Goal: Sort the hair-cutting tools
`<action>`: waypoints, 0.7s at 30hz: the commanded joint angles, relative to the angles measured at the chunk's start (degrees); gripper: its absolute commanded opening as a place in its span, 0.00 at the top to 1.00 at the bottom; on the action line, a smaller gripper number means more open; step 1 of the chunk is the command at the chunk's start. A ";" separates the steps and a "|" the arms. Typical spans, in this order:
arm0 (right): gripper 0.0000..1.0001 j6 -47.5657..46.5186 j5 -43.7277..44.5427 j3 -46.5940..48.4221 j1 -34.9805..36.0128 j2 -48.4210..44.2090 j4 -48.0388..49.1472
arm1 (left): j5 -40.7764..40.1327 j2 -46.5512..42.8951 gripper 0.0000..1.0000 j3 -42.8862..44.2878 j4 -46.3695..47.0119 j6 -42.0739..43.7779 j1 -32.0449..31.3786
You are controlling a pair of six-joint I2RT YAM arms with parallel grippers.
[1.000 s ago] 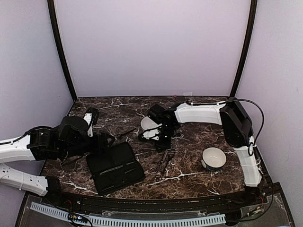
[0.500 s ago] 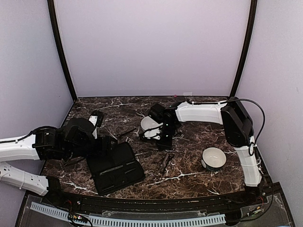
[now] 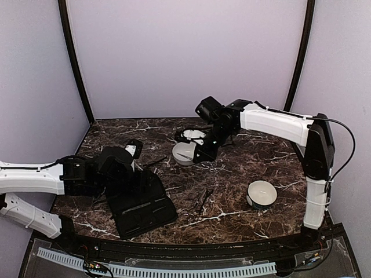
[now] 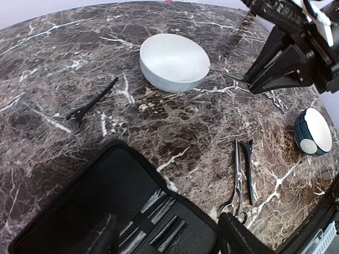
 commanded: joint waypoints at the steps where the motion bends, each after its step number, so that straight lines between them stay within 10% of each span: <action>1: 1.00 7.88 -10.33 2.53 -2.28 -4.78 3.53 | 2.32 2.08 0.36 -0.33 16.26 3.17 0.10; 7: 1.00 12.87 -12.09 3.22 -2.81 -7.92 5.93 | 3.64 9.81 0.37 -0.17 40.39 7.14 0.02; 21: 1.00 24.69 -5.16 4.03 -4.36 -11.87 11.22 | 2.67 32.86 0.42 15.89 52.57 2.18 -1.92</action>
